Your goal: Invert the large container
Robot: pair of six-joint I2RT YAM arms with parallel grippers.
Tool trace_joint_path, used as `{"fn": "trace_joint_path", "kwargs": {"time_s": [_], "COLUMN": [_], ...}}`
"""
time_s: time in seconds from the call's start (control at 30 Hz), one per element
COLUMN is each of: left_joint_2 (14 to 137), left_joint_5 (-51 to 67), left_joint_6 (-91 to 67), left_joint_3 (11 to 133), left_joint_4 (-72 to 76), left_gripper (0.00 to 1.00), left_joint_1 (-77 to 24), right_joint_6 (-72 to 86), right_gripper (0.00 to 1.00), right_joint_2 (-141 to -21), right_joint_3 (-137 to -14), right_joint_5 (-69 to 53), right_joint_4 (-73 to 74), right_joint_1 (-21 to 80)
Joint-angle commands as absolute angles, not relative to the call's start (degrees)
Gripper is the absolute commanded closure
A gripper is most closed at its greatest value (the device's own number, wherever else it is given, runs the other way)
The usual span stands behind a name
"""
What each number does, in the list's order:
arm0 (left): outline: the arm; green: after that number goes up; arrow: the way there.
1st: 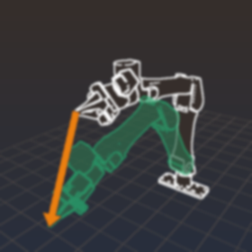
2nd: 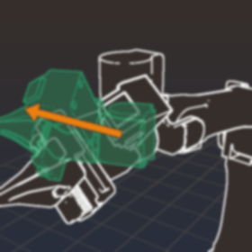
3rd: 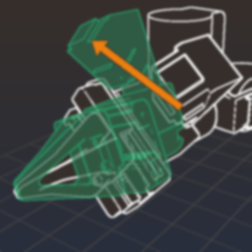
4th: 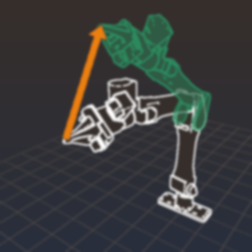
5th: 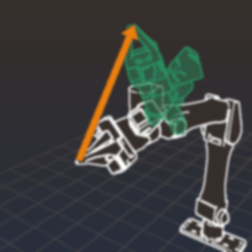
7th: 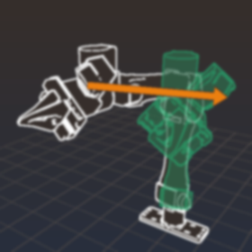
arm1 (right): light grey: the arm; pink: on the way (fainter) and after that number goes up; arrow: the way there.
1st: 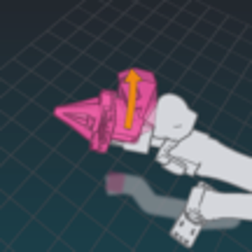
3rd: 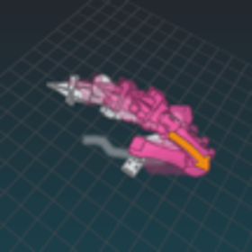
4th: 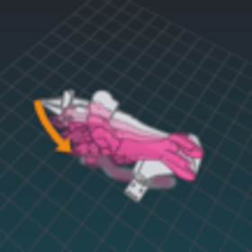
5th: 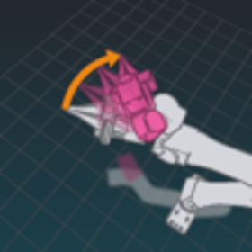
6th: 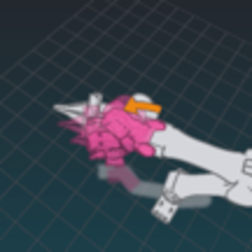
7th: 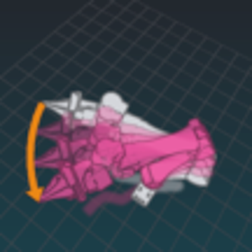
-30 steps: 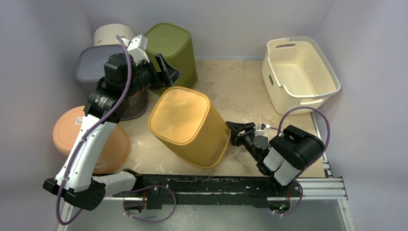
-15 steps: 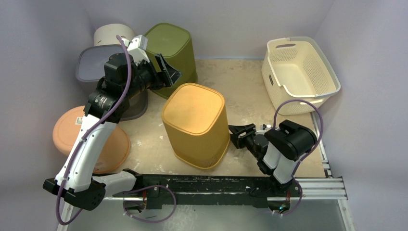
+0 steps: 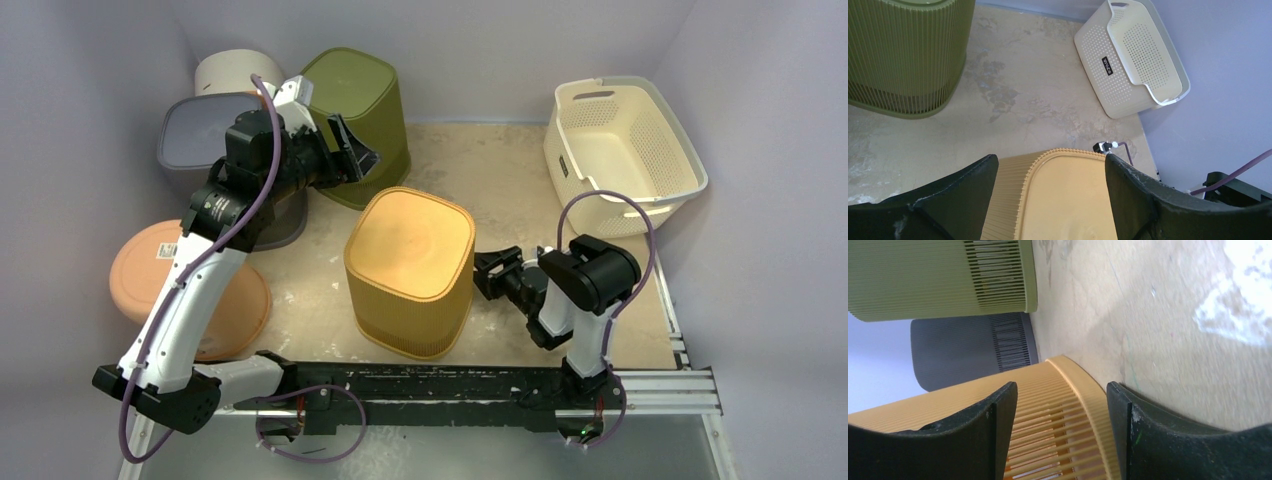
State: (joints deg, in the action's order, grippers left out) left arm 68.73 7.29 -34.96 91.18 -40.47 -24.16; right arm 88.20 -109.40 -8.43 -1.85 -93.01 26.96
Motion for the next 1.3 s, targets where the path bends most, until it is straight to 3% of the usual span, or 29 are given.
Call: {"fn": "trace_joint_path", "kwargs": {"time_s": [0.0,0.17,0.33,0.5,0.6,0.67,0.73,1.03,1.27], "left_joint_2": [68.6,68.8,69.5,69.7,70.2,70.7,71.3,73.2,75.0], "left_joint_5": [8.3,8.4,8.4,8.7,9.0,8.8,8.5,7.4,8.6], "left_joint_6": [-35.0,-35.2,-35.3,-36.7,-37.1,-36.5,-35.8,-31.9,-31.9], "left_joint_3": [92.9,93.3,94.8,95.9,96.8,97.7,99.2,101.5,102.9], "left_joint_4": [-39.1,-38.4,-38.1,-36.9,-37.1,-38.0,-39.5,-45.2,-45.9], "left_gripper": [0.24,0.24,0.24,0.24,0.24,0.24,0.24,0.24,0.24], "left_joint_1": [-24.4,-24.4,-24.4,-24.3,-24.4,-24.4,-24.4,-24.4,-24.3], "right_joint_6": [83.9,78.1,58.0,46.5,37.7,32.4,28.4,26.6,40.9], "right_gripper": [0.32,0.32,0.3,0.27,0.15,0.01,0.0,0.0,0.0], "right_joint_2": [-104.6,-94.9,-88.2,-88.7,-87.1,-85.9,-84.5,-71.2,-65.5], "right_joint_3": [-12.2,-23.7,-49.0,-65.6,-71.9,-76.3,-79.9,-78.2,-72.2], "right_joint_5": [-5.5,-11.9,-18.0,-16.3,-8.8,-3.7,2.3,17.3,21.5], "right_joint_4": [-110.5,-96.4,-59.7,-34.7,-19.8,-7.5,4.4,32.7,50.0], "right_joint_1": [24.4,20.9,20.0,19.2,19.3,19.4,19.5,24.0,36.7]}}
